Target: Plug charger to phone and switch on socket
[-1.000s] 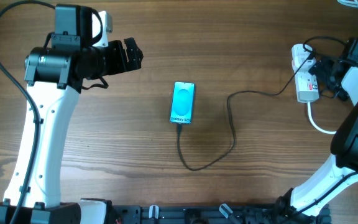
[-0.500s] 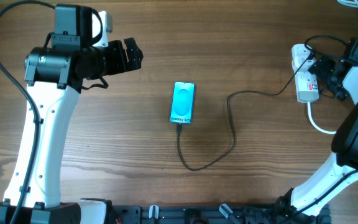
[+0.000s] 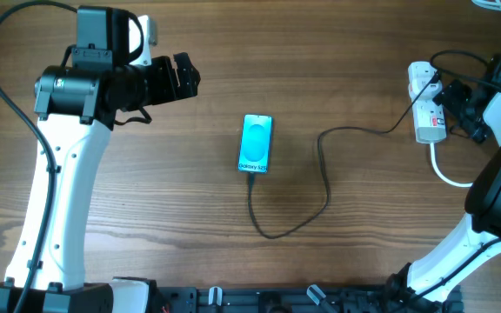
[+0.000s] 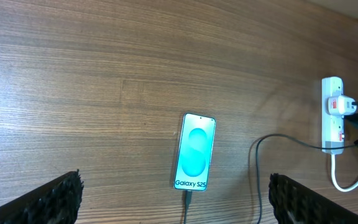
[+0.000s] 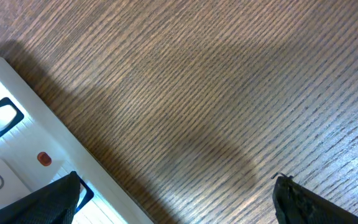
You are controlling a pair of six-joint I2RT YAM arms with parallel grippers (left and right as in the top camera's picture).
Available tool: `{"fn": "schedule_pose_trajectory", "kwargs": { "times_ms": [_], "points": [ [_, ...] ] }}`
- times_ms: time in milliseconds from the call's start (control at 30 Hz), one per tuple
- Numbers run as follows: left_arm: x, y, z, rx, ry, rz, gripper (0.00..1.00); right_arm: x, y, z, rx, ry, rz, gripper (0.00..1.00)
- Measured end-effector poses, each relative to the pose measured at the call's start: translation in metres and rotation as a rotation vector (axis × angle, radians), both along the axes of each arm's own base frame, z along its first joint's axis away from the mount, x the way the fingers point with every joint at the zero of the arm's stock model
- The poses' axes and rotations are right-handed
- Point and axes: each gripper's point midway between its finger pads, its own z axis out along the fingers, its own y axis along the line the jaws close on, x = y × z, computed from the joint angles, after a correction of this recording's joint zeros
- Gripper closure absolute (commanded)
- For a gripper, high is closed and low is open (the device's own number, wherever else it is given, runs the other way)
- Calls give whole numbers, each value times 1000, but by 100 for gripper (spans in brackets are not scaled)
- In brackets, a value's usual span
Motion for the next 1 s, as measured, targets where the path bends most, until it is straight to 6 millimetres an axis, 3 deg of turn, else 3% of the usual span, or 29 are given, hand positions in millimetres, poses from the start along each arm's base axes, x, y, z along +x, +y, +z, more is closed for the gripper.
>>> {"fn": "schedule_pose_trajectory", "kwargs": {
  "times_ms": [1000],
  "points": [
    [0,0,0,0,0,0,0,7,7,2,53,-39,44,0]
  ]
}}
